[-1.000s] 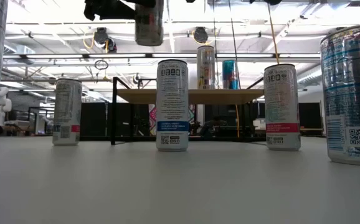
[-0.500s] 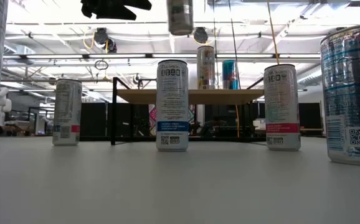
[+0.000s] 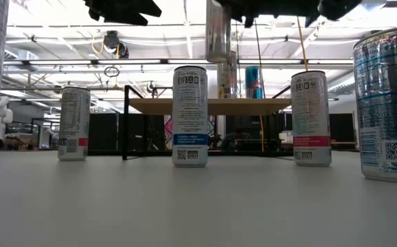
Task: Place canned beverage on shelf
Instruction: Put the white yellow soda can on the shelf aligned with the other white yellow soda cans
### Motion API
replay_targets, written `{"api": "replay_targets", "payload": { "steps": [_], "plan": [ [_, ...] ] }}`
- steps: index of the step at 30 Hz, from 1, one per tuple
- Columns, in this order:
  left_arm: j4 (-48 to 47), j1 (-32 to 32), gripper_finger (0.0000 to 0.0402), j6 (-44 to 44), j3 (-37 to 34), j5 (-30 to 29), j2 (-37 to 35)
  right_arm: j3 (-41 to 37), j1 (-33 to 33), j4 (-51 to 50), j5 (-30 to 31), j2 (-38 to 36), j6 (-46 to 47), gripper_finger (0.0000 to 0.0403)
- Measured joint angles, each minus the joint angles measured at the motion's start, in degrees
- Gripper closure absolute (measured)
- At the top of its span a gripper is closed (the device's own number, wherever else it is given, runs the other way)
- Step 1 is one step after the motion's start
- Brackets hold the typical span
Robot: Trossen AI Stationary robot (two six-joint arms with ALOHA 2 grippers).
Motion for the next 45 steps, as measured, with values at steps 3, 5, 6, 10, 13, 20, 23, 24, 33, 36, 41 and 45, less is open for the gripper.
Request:
{"api": "replay_targets", "payload": {
  "steps": [3,5,6,10,13,20,23,24,33,36,41,45],
  "plan": [
    [-0.1,0.2,0.0032,0.0,0.0,0.2,0.0,-1.7,-3.2,1.6,-1.5,0.2,1.6,0.0227],
    [-0.1,0.3,0.0032,-0.1,0.0,0.2,0.0,-2.2,-5.2,1.5,-3.9,0.3,2.6,0.0227],
    [-0.1,0.4,0.0032,0.0,0.0,0.2,0.0,-2.2,-6.1,1.4,-5.1,0.3,3.0,0.0227],
    [-0.1,1.0,0.0032,0.0,0.0,0.2,0.0,-2.2,-9.4,1.4,-8.9,0.2,4.4,0.0227],
    [0.0,1.6,0.0032,-0.1,0.0,0.2,0.0,-2.2,-11.2,1.1,-9.6,0.8,4.6,0.0227],
    [-0.1,2.1,0.0032,-0.1,0.0,0.3,0.0,-2.2,-13.9,-0.3,-14.0,3.4,3.8,0.0227],
    [-0.1,2.1,0.0032,0.0,0.0,0.3,0.0,-2.2,-14.9,-0.3,-13.9,3.7,3.8,0.0227],
    [-0.1,2.1,0.0032,-0.1,0.0,0.3,0.0,-2.2,-15.1,-0.4,-13.9,3.7,3.8,0.0227],
    [-0.3,2.1,0.0032,0.2,0.0,0.3,0.0,-2.1,-16.9,-4.1,-13.6,3.7,5.7,0.0227],
    [-0.3,2.1,0.0032,0.4,0.0,0.3,0.0,-2.1,-16.8,-4.5,-13.5,3.7,5.5,0.0227],
    [-0.3,2.1,0.0032,0.4,0.0,0.3,0.0,-2.1,-16.8,-4.5,-13.6,4.4,5.5,0.0227],
    [-0.3,2.1,0.0032,0.3,0.0,0.3,0.0,-2.1,-16.8,-4.1,-13.5,5.6,5.5,0.0226]
  ]
}}
